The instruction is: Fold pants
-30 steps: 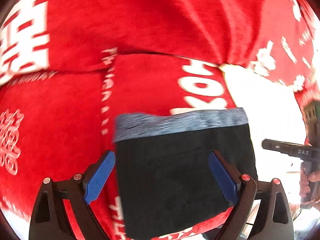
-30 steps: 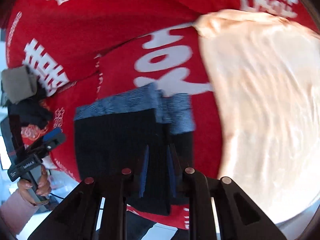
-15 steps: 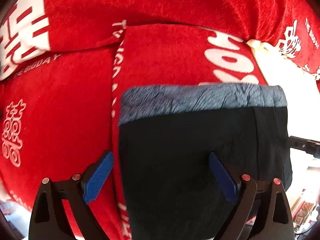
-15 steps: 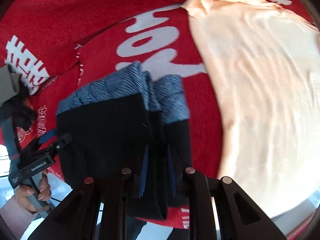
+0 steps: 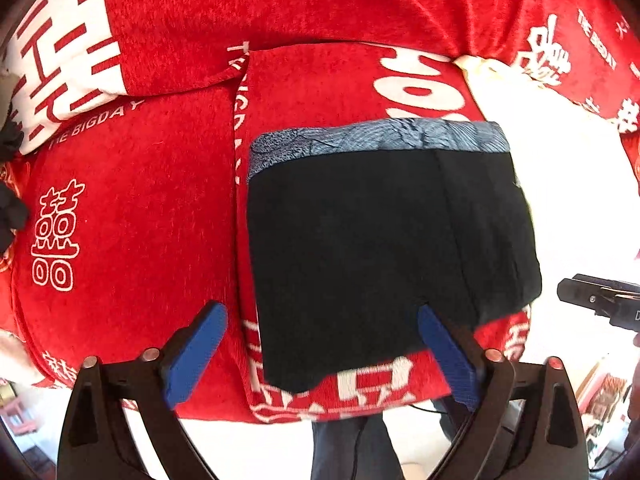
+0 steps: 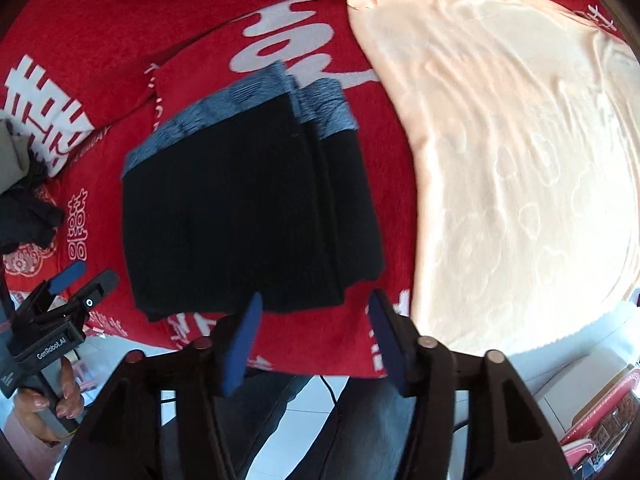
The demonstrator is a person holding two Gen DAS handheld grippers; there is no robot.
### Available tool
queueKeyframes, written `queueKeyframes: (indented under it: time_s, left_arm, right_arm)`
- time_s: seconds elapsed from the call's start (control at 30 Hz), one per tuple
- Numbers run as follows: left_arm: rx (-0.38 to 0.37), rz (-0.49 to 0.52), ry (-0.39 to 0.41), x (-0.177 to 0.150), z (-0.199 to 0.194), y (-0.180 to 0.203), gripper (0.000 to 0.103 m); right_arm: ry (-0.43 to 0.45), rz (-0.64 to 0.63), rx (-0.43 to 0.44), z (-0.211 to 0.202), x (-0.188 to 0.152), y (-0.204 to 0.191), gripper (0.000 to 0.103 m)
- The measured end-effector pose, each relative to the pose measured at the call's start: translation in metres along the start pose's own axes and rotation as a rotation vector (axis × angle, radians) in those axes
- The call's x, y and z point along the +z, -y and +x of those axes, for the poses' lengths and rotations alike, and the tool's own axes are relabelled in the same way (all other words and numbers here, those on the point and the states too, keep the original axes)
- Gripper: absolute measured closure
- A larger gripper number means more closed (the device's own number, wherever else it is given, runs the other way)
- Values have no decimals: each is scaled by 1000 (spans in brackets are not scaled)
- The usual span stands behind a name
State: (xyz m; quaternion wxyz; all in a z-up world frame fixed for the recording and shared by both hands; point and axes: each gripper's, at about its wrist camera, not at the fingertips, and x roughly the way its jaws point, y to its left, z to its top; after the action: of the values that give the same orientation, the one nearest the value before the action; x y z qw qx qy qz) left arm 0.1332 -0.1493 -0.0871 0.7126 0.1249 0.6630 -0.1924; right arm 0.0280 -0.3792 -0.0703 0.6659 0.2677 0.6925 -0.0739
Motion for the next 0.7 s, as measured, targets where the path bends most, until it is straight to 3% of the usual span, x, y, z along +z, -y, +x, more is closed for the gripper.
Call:
queueKeyframes:
  time_s: [0.1,0.17,0.33,0.7]
  left_arm:
    - [1,14,-1,-4,-12,-2,0]
    - [5,17,6,-6,-20,-4,0]
    - [46,33,42,-7,-34,-2,0]
    - [55,-44,69,-16,-63,6,0]
  right_arm:
    - [7,-5,-13,-9,-9,-14,33]
    - [28,-11,-28,-16,-14,-23,22]
    - [94,-32,-107,-30,-21,-45,15]
    - [103,-78,-141,-52,-25,-56,15]
